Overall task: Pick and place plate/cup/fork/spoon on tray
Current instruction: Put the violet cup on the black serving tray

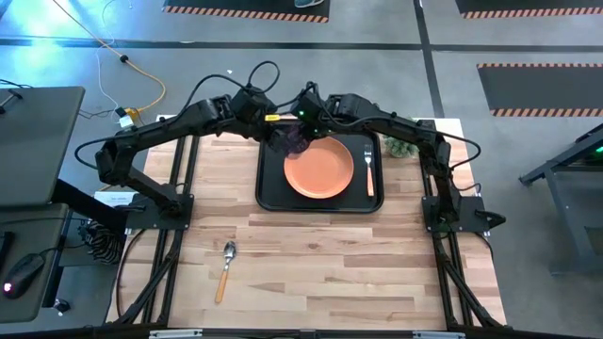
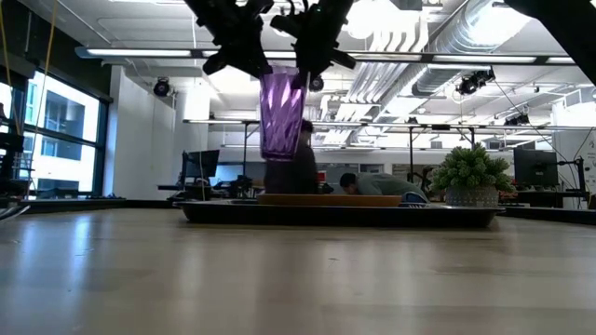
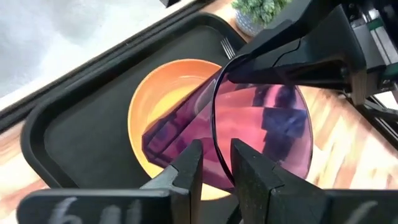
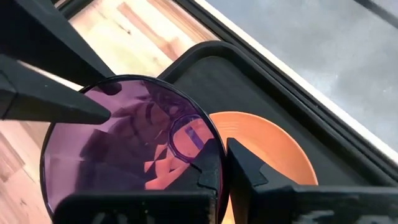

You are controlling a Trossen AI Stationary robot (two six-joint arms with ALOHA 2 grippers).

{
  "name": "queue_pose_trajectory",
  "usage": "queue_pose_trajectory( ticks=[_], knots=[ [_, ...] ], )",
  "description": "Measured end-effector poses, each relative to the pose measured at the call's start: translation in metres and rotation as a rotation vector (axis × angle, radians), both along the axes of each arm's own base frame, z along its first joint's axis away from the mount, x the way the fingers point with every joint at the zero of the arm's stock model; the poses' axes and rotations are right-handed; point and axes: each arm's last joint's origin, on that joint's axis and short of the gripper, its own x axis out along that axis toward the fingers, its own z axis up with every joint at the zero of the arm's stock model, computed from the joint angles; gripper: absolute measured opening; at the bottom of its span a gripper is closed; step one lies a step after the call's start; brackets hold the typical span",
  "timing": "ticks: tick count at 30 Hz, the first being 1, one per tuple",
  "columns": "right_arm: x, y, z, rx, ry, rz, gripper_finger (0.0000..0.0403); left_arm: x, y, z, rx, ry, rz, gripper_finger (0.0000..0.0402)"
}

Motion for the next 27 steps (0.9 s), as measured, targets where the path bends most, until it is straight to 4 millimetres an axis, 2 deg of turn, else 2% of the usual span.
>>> queue_pose_trajectory(
  ticks=[10, 21, 27],
  knots=[
    [0.005, 0.012, 0.0, -0.087, 0.056, 0.162, 0.0, -0.003, -0.005, -0.004, -0.052, 0.039, -0.108, 0.0069],
    [0.004, 0.015, 0.0, -0.067, 0.056, 0.155, 0.0, -0.003, -0.004, -0.004, -0.055, 0.04, -0.104, 0.007],
    [0.004, 0.009, -0.001, -0.057, 0.04, 0.106, 0.0, -0.007, 0.004, -0.003, -0.016, 0.044, -0.119, 0.007]
  ],
)
